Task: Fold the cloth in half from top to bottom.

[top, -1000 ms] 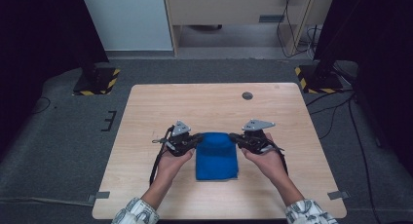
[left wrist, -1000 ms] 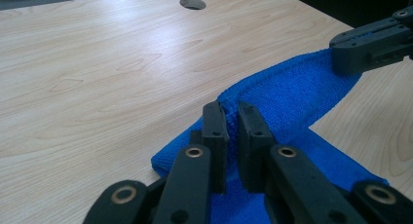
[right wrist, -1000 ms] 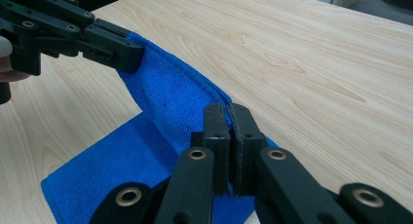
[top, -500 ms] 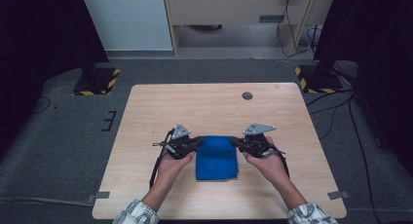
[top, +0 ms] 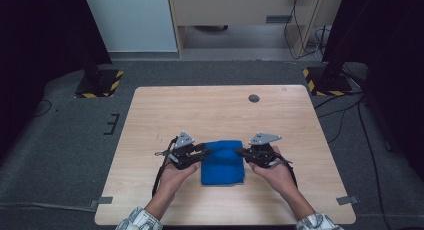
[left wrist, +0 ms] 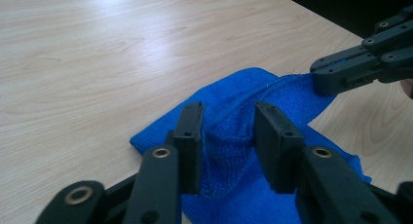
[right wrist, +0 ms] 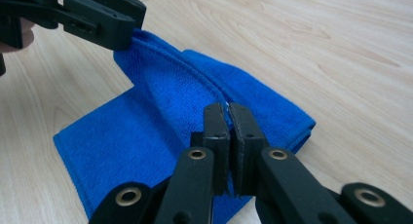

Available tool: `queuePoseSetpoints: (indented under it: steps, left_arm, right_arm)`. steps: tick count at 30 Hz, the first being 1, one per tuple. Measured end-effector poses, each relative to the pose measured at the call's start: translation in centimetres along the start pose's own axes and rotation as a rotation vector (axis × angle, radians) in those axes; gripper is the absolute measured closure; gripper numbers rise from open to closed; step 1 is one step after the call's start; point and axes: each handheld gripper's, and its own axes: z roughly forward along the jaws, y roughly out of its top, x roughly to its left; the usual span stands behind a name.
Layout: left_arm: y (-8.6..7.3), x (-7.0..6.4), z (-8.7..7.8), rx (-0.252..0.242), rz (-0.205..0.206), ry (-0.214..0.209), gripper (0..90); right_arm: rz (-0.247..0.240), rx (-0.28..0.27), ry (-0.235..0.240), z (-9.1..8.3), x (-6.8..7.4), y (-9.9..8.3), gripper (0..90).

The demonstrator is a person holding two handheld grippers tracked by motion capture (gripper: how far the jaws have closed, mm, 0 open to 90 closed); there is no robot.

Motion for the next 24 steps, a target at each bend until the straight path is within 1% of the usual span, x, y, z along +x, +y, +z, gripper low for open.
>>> queuePoseSetpoints:
  steps: [2, 4, 5, 7, 9, 11, 15, 18, 20, 24]
  left_arm:
    - [-0.1, 0.0, -0.2, -0.008, -0.005, -0.002, 62.3]
    - [0.0, 0.1, -0.5, -0.025, -0.011, 0.001, 62.1]
    - [0.1, 0.2, -0.6, -0.032, -0.007, 0.006, 61.8]
    - [0.2, 0.5, -0.9, -0.049, -0.013, 0.018, 61.0]
    - [0.1, 0.7, -0.8, -0.054, -0.021, 0.031, 61.0]
    - [-0.1, 1.0, -0.6, -0.043, -0.021, 0.041, 61.3]
    - [-0.3, 1.3, -0.3, -0.033, -0.027, 0.045, 61.3]
    - [-0.5, 1.4, -0.1, -0.019, -0.027, 0.039, 61.4]
    - [-0.6, 1.3, 0.2, -0.006, -0.024, 0.034, 61.5]
    - [-0.7, 0.9, 0.3, -0.005, -0.014, 0.021, 61.9]
  right_arm:
    - [0.001, 0.003, 0.002, 0.0, 0.1, -0.3, 86.7]
    - [-0.008, 0.009, 0.005, 0.0, 0.2, -0.6, 86.0]
    - [-0.013, 0.011, 0.008, 0.1, 0.3, -0.8, 85.5]
    - [-0.014, 0.018, 0.015, 0.1, 0.5, -1.0, 84.7]
    - [-0.019, 0.02, 0.023, 0.1, 0.7, -1.3, 85.1]
    - [-0.023, 0.024, 0.026, 0.0, 0.8, -1.5, 85.6]
    - [-0.024, 0.021, 0.03, 0.0, 0.9, -1.5, 86.1]
    - [-0.02, 0.022, 0.033, 0.0, 1.0, -1.3, 85.9]
    - [-0.027, 0.029, 0.037, 0.1, 1.1, -1.3, 85.9]
    - [-0.024, 0.03, 0.041, 0.1, 1.1, -1.5, 86.1]
